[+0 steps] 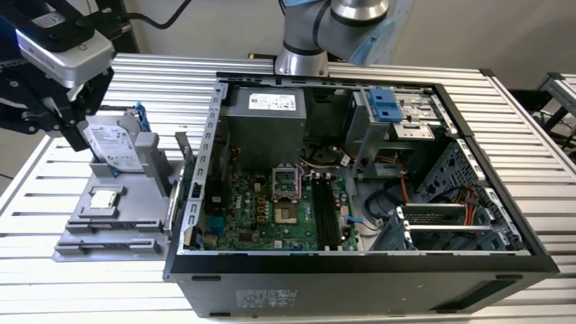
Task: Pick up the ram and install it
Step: 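Pick up the ram and move it above insertion slot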
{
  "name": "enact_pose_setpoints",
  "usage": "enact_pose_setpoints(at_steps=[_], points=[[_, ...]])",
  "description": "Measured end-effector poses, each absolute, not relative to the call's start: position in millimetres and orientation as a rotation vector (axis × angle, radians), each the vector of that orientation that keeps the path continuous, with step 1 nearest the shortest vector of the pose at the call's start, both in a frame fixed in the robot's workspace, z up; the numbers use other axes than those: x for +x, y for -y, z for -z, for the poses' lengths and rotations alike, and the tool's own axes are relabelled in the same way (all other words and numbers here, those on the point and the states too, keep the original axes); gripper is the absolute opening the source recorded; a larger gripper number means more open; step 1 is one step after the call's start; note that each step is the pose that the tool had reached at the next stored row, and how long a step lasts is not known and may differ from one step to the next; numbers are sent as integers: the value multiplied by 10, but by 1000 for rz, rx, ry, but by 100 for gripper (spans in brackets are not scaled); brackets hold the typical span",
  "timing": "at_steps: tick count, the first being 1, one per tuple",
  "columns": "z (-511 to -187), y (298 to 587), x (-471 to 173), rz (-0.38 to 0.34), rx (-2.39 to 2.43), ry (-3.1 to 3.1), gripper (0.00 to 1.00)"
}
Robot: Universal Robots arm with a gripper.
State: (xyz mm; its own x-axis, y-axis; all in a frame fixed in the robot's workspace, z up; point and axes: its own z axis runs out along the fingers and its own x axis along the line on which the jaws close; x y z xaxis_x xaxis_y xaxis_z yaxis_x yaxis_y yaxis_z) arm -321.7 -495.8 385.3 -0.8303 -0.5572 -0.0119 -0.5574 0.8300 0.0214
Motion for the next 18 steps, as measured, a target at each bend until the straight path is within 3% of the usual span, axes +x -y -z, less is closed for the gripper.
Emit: enact_pose_setpoints(at_steps=[18], points=[[-3853,4957,-3217,-38,-1420,-2801,0]])
